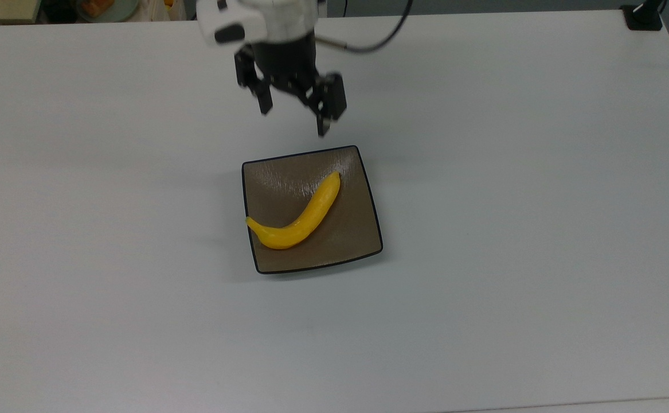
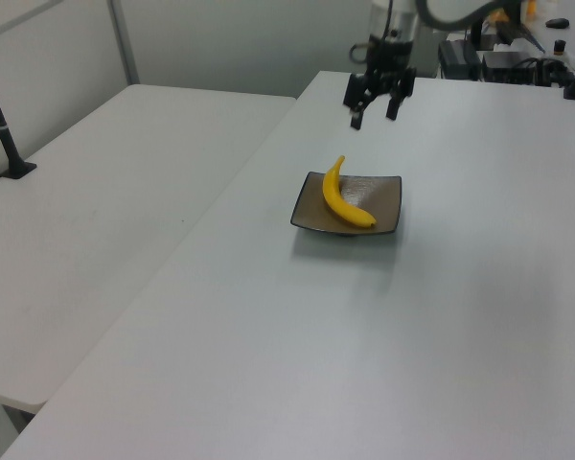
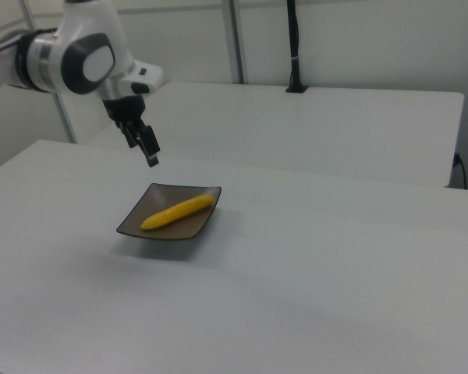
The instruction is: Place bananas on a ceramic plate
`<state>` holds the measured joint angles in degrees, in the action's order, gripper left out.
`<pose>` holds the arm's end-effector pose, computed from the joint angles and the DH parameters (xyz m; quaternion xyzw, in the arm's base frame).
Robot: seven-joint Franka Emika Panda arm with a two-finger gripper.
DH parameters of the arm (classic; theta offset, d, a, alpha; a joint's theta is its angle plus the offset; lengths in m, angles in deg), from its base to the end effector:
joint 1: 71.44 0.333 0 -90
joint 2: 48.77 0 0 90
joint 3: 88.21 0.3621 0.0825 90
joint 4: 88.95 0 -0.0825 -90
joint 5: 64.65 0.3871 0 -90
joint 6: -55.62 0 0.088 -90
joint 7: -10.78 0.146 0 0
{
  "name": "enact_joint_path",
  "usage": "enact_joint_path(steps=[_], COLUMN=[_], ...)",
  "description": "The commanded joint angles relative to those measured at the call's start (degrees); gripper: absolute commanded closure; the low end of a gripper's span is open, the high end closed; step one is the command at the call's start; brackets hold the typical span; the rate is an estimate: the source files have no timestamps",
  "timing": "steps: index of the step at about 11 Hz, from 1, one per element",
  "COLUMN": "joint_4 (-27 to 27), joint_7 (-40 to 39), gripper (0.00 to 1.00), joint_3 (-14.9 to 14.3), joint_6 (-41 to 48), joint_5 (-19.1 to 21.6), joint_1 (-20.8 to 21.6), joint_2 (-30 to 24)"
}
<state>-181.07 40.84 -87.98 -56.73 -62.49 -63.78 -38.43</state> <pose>0.6470 0.0933 0.5428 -0.9764 0.1971 -0.0755 0.0454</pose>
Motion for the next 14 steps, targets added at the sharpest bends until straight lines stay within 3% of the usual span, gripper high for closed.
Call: enact_joint_path(steps=[1,4,9,14], joint_4=[-1.7,-1.7,-3.1,-3.0], joint_7=[-9.6,-20.2,-37.3,-37.2], gripper=[0.0,0.0,0.0,0.0], joint_3=[-0.5,-1.0,-6.1,-6.3], joint_6=[8.8,14.8,15.4,13.2], joint_5=[-0.6,-0.6,-0.1,0.0], joint_1=[1.1,2.4,6.2,5.3], joint_2=[-7.6,-11.8,-11.4,-10.9])
